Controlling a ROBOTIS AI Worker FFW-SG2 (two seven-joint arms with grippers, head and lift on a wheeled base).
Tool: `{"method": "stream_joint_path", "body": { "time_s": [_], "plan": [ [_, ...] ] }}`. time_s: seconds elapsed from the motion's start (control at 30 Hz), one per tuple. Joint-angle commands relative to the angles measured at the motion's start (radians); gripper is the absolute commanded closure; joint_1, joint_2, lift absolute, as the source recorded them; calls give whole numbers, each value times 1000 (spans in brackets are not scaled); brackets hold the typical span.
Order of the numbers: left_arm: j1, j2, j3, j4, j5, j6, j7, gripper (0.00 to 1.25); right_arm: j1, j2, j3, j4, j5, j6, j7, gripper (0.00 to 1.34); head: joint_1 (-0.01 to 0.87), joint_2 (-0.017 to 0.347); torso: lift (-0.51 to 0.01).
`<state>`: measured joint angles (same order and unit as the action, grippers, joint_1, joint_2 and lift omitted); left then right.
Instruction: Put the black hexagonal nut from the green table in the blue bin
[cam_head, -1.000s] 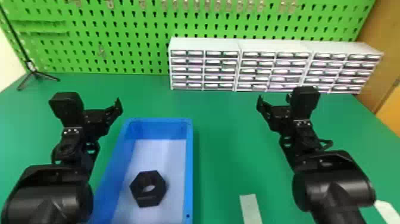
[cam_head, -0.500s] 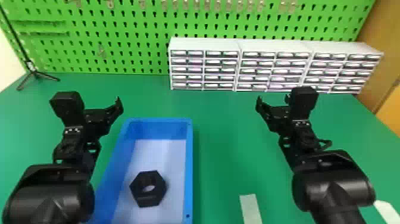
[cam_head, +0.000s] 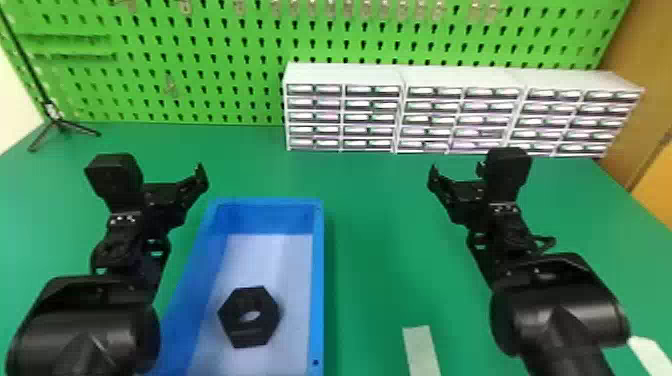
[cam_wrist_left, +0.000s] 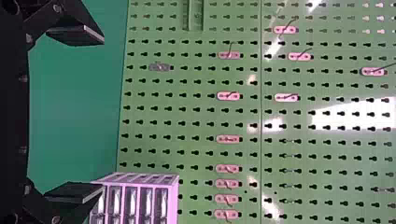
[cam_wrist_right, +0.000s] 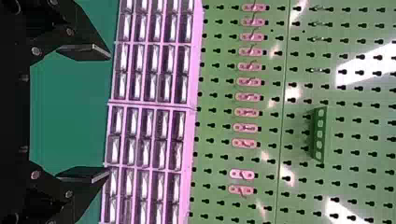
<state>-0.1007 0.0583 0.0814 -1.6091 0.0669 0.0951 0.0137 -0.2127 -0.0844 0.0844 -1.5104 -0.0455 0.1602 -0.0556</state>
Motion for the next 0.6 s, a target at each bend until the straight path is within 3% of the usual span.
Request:
{"method": "stream_joint_path", "body": {
  "time_s": [0.0,0.57],
  "plan": [
    [-1,0,-2,0,1,0,2,168,1,0,0,-2,-1,1,0,397,683,28,-96],
    [6,0,-11,0,1,0,6,170,4,-2,-3,-2,-5,12,-1,397,683,28,-96]
  ]
}}
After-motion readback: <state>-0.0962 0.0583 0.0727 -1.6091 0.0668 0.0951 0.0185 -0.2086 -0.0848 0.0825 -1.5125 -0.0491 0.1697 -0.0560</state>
